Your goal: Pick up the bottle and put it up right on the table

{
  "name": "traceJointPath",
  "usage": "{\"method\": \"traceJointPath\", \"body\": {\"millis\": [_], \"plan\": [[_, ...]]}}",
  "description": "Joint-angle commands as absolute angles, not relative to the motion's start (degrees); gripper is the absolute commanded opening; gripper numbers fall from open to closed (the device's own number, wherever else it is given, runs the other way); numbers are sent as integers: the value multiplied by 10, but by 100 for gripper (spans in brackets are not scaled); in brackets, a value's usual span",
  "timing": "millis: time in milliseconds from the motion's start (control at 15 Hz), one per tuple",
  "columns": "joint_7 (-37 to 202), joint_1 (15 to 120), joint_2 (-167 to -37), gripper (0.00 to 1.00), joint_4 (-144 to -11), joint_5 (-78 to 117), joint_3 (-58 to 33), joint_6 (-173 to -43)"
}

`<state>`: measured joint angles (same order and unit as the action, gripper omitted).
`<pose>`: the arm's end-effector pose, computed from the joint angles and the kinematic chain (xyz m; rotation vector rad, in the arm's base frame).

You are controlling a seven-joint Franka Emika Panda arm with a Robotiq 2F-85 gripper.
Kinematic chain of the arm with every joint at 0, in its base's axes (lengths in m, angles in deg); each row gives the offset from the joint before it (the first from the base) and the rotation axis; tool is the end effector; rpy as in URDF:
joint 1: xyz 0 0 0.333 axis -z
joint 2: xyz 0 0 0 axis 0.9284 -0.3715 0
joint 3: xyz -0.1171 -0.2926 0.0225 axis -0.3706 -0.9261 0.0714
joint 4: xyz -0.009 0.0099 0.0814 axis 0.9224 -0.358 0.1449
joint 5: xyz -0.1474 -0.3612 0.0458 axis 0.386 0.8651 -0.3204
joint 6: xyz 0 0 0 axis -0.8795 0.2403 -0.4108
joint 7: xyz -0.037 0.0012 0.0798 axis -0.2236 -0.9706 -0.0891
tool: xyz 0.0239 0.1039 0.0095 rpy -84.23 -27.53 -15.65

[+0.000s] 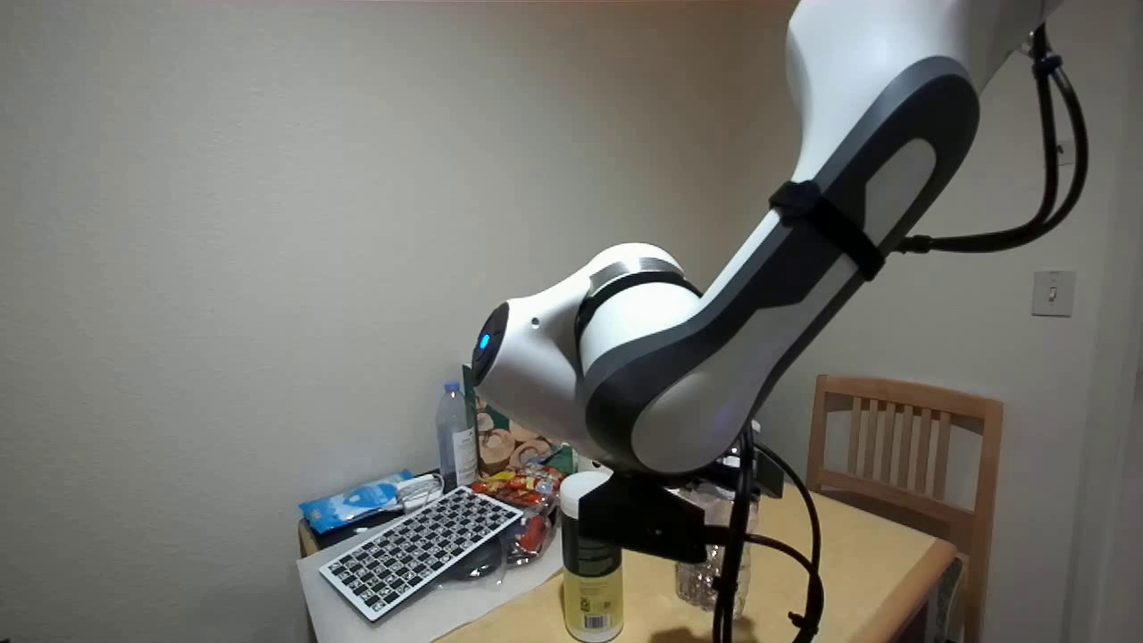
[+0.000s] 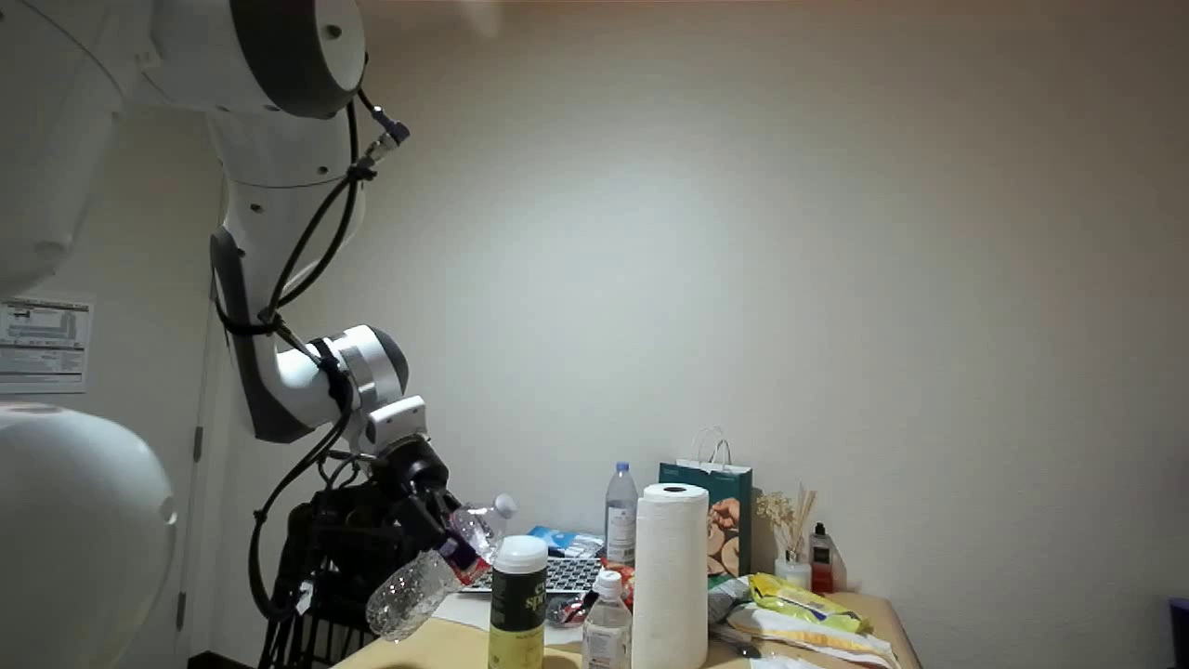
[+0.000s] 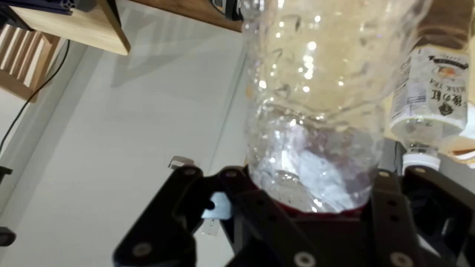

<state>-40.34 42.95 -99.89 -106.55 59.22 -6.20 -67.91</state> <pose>0.4745 0.1697 0.2841 1.7276 -1.4488 0.6184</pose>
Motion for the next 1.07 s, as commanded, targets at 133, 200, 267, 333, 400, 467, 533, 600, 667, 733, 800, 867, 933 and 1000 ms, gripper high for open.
{"method": "traceJointPath", "body": {"millis": [133, 200, 267, 333, 400, 467, 533, 600, 667, 733, 800, 867, 933, 1000], "plan": [[-523, 435, -1110, 7, -956, 636, -17, -519], [-536, 433, -1139, 7, -930, 643, -17, -491], [-545, 430, -1167, 7, -905, 650, -17, -467], [-555, 425, -1195, 7, -883, 662, -18, -446], [-545, 425, -1217, 7, -865, 668, -17, -435], [-537, 441, -1165, 7, -913, 655, -5, -470], [-537, 440, -1185, 25, -899, 657, -6, -466], [-536, 440, -1192, 25, -895, 656, -5, -466], [-536, 440, -1192, 25, -895, 656, -4, -466], [-536, 441, -1189, 25, -895, 656, -3, -466], [-536, 441, -1186, 25, -895, 656, -3, -466], [-541, 439, -1194, 7, -889, 657, -4, -459], [-546, 436, -1206, 7, -882, 661, -6, -457], [-551, 434, -1215, 7, -876, 663, -8, -455]]}}
